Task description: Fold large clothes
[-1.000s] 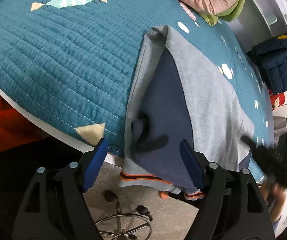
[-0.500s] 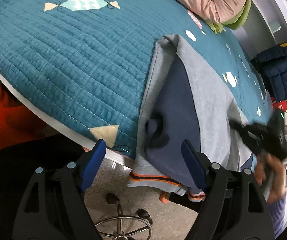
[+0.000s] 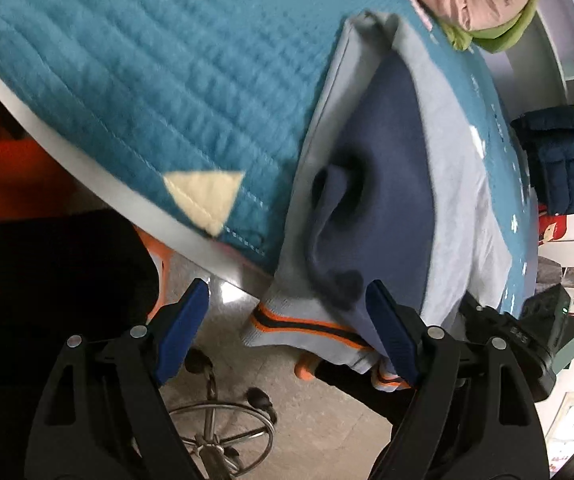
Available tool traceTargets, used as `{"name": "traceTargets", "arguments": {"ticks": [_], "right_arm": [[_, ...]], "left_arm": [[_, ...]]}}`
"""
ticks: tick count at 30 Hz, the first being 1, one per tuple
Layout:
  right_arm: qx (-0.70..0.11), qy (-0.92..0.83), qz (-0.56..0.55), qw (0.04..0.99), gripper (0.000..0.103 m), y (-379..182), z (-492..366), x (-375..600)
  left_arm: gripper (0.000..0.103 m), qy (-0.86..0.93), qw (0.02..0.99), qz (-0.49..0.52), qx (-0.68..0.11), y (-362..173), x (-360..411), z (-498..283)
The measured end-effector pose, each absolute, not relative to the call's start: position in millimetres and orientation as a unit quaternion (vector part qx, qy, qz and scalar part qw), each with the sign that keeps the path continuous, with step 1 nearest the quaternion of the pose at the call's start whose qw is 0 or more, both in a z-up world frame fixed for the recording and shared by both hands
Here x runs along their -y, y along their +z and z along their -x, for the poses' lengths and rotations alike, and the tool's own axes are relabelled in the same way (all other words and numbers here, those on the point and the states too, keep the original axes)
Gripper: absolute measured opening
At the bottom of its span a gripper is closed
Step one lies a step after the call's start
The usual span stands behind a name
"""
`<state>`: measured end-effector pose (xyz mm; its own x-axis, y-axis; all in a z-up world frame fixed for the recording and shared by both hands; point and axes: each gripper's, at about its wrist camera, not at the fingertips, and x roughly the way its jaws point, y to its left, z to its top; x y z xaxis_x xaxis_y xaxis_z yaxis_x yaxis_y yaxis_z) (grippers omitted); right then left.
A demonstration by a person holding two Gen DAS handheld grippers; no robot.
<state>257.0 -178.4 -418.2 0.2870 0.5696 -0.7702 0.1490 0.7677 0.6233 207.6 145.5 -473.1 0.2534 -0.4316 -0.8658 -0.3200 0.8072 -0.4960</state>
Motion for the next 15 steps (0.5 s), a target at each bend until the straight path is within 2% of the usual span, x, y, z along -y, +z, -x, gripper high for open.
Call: {"name": "traceTargets", "arguments": {"ticks": [3, 6, 10, 11, 13, 15], "right_arm": [[-0.573, 0.142, -0.282, 0.756, 0.007, -408, -244, 172], [-0.56, 0.143, -0.244, 0.779, 0.008, -394, -233, 162], [-0.544, 0.147, -0.199, 0.802, 0.012, -382, -222, 144], [-0.539, 0.15, -0.189, 0.807, 0.013, -380, -218, 139], [-0.533, 0.159, -0.175, 0.813, 0.018, -376, -212, 129], [-0.525, 0.173, -0.164, 0.817, 0.026, -372, -205, 117]], "left_arm": [[0.08, -0.041, 0.723, 0.31, -0.616, -479, -140, -206], [0.062, -0.056, 0.727, 0.306, -0.612, -476, -132, -207], [0.051, -0.057, 0.732, 0.309, -0.605, -474, -128, -208], [0.044, -0.058, 0.734, 0.309, -0.602, -473, -126, -207], [0.022, -0.066, 0.741, 0.298, -0.597, -466, -118, -207], [0.018, -0.082, 0.758, 0.283, -0.582, -449, -109, -205]]}}
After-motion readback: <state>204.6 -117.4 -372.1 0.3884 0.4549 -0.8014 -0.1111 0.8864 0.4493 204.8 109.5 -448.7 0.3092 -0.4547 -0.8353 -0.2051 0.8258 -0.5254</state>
